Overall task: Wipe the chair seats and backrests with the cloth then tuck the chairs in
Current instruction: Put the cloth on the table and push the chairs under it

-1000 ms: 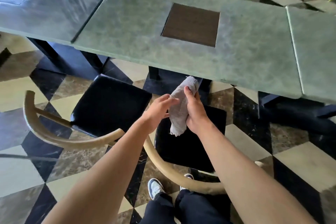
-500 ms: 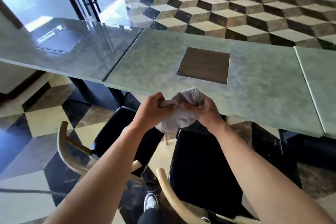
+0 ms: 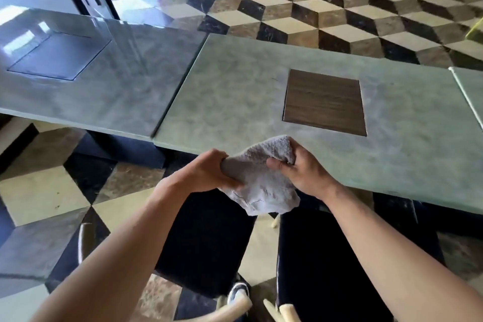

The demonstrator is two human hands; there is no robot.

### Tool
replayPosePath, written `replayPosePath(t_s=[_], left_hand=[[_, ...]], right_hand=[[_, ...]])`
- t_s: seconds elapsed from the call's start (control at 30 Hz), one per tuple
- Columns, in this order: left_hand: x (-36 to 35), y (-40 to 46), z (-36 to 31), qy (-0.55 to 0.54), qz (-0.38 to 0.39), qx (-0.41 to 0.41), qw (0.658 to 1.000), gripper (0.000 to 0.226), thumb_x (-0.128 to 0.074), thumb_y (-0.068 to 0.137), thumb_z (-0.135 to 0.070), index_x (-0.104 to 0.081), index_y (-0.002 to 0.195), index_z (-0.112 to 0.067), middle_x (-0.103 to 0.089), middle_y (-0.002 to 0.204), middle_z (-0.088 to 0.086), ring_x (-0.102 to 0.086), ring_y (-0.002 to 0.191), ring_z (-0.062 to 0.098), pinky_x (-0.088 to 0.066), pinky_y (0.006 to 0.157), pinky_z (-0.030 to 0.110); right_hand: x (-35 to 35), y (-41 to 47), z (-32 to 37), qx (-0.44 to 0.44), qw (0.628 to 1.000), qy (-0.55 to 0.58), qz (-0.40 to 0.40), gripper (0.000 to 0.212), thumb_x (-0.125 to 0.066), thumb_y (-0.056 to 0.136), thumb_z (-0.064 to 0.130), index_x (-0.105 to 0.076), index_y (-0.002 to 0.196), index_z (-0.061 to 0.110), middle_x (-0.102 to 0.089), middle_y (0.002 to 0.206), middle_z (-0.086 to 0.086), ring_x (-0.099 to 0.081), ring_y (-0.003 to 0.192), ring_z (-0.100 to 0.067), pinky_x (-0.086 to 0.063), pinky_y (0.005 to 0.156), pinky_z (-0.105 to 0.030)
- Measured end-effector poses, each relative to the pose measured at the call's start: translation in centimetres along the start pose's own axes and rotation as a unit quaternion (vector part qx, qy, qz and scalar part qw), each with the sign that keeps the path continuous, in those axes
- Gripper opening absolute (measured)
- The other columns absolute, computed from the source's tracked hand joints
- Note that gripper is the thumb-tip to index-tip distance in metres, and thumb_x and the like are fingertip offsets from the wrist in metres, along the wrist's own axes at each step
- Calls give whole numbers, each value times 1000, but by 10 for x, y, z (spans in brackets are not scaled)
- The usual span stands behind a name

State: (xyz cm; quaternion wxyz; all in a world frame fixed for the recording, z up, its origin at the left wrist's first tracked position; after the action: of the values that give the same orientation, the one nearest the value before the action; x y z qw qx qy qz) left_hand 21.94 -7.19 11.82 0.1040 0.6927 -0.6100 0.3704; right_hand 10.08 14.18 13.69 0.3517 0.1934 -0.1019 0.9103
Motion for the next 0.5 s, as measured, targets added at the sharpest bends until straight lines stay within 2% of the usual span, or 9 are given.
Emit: replayPosePath(t_s=[0.07, 0.17, 0.27, 0.3, 0.37, 0.43, 0.5], left_hand=[[6, 6, 17, -46, 19, -6, 999, 43, -88, 50, -48, -67, 74, -20, -61, 62, -13, -53, 56, 1, -44, 57, 22], [26, 23, 49, -270, 11, -17, 963, 30, -88, 64, -22, -76, 91, -12, -74, 86, 1, -68, 81, 15, -56, 77, 35], [42, 47, 71, -346, -20, -6, 938, 25, -81, 74, -15, -76, 99, -18, -75, 95, 3, -71, 89, 21, -59, 81, 39], [44, 58, 76, -338, -41, -2, 940, 22, -79, 77, -16, -74, 97, -21, -74, 91, -1, -69, 87, 18, -58, 81, 38], [46, 88, 85, -266, -98, 0, 959, 12, -73, 84, -17, -66, 91, -24, -65, 79, -7, -59, 74, 12, -50, 71, 34], [44, 128, 99, -170, -140, 2, 975, 17, -67, 92, -18, -53, 85, -25, -53, 70, -7, -49, 62, 14, -42, 62, 33], [40, 158, 111, -97, -169, 11, 981, 21, -62, 95, -27, -44, 85, -29, -52, 65, -7, -49, 55, 16, -40, 53, 32]], right_hand=[[-11, 7, -7, -10, 1000, 5, -9, 28, -71, 84, 57, -57, 106, 47, -71, 98, 26, -66, 94, 5, -48, 81, -15], [-29, 31, -17, -23, 999, 27, -19, 32, -65, 86, 59, -56, 112, 42, -69, 104, 29, -63, 100, 10, -46, 83, -10], [-48, 64, -25, -44, 997, 56, -19, 34, -59, 91, 57, -55, 119, 40, -67, 110, 32, -59, 107, 13, -41, 85, -4], [-55, 76, -30, -55, 996, 66, -16, 32, -57, 92, 56, -55, 119, 40, -67, 109, 31, -58, 107, 14, -41, 86, -3], [-67, 107, -47, -80, 993, 81, -37, 25, -56, 92, 54, -56, 114, 42, -67, 105, 28, -58, 102, 16, -40, 81, 0], [-78, 145, -75, -117, 985, 103, -71, 20, -57, 95, 50, -57, 111, 39, -65, 103, 25, -59, 99, 7, -41, 75, 0], [-84, 174, -102, -146, 981, 97, -88, 27, -56, 98, 49, -56, 118, 32, -66, 109, 15, -59, 106, -9, -46, 85, -13]])
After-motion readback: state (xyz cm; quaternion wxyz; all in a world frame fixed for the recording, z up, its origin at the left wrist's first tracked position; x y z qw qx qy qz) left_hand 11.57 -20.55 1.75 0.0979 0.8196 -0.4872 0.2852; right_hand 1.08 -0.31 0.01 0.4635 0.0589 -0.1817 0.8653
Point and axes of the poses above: each hand's wrist, its own y-axis towards the middle knuckle, its own x-axis out of the back of the hand, z = x × y, the point moved 3 cm from there along y, towards the middle knuckle
